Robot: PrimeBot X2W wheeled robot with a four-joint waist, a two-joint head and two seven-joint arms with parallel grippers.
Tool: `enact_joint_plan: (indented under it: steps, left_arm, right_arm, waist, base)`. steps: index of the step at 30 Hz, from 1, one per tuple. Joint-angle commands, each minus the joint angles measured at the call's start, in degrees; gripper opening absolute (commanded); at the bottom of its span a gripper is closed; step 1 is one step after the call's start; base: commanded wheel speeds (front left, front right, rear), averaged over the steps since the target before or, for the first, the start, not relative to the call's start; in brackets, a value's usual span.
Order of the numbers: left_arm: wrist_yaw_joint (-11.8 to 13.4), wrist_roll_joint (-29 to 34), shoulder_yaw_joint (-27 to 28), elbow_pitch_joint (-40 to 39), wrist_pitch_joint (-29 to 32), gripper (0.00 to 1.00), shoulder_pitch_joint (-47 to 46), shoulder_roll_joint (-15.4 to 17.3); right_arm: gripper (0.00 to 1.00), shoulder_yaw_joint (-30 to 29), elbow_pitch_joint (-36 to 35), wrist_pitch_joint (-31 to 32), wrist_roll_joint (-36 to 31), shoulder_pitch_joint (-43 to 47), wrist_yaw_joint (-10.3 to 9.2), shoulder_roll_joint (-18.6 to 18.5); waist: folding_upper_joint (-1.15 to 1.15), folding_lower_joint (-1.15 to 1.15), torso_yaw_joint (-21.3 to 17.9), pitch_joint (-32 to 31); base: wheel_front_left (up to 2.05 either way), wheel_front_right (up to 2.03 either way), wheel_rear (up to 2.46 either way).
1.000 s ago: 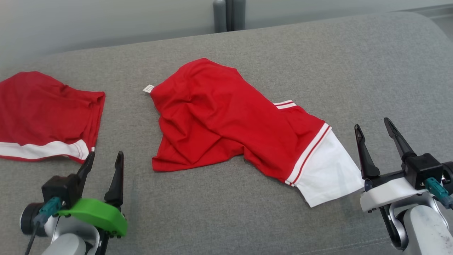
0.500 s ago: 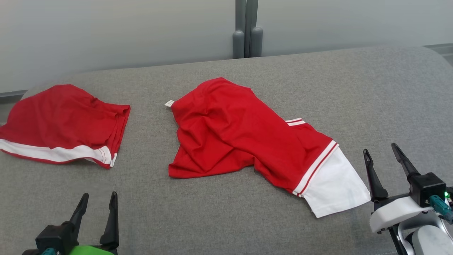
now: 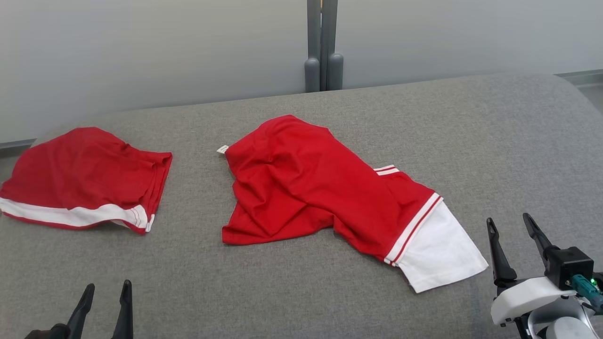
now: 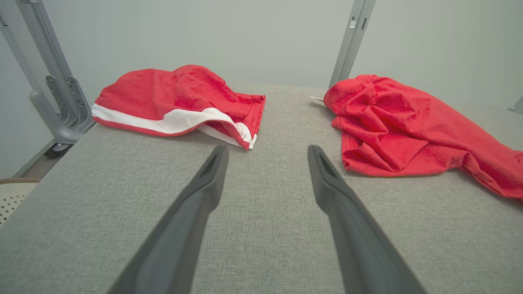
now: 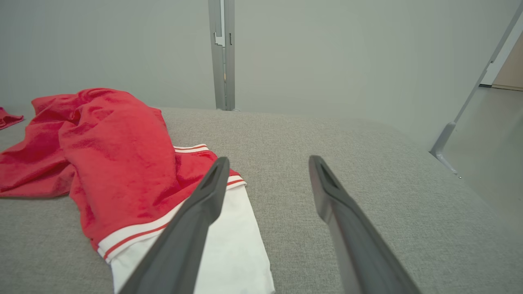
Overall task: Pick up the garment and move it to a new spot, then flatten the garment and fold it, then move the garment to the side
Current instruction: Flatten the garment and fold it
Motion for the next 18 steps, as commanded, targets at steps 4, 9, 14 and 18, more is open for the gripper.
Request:
enact_joint_plan:
  steps: [4,9,14,18]
  left_arm:
    - [-2.2,2.5,2.4,0.9,-0.2,1.00,1.4,-1.7]
    - [-3.9,4.9,4.2,1.6,-0.2,1.00,1.5,-3.6]
    - [-4.8,6.4,5.5,2.1,-0.2,1.00,1.0,-4.8]
    - [-5.3,7.2,6.1,2.3,-0.2,1.00,0.8,-5.3]
  right_arm:
    - [1.00,-0.5,0.2,-0.2,0.1,1.2,0.00,0.4]
    - [1.00,-0.7,0.5,-0.2,-0.3,1.2,0.00,1.0]
    - [1.00,-0.7,0.7,-0.2,-0.2,0.9,0.00,1.1]
    - [1.00,-0.6,0.6,-0.2,-0.3,0.8,0.00,1.2]
  waist:
    - [0.00,0.00,-0.3,-0.3]
    - [0.00,0.00,-0.4,-0.5]
    - [0.00,0.00,-0.5,-0.5]
    - [0.00,0.00,-0.7,-0.4]
  base:
    - [0.00,0.00,0.00]
    - [0.00,0.00,0.00]
    - [0.00,0.00,0.00]
    - [0.00,0.00,0.00]
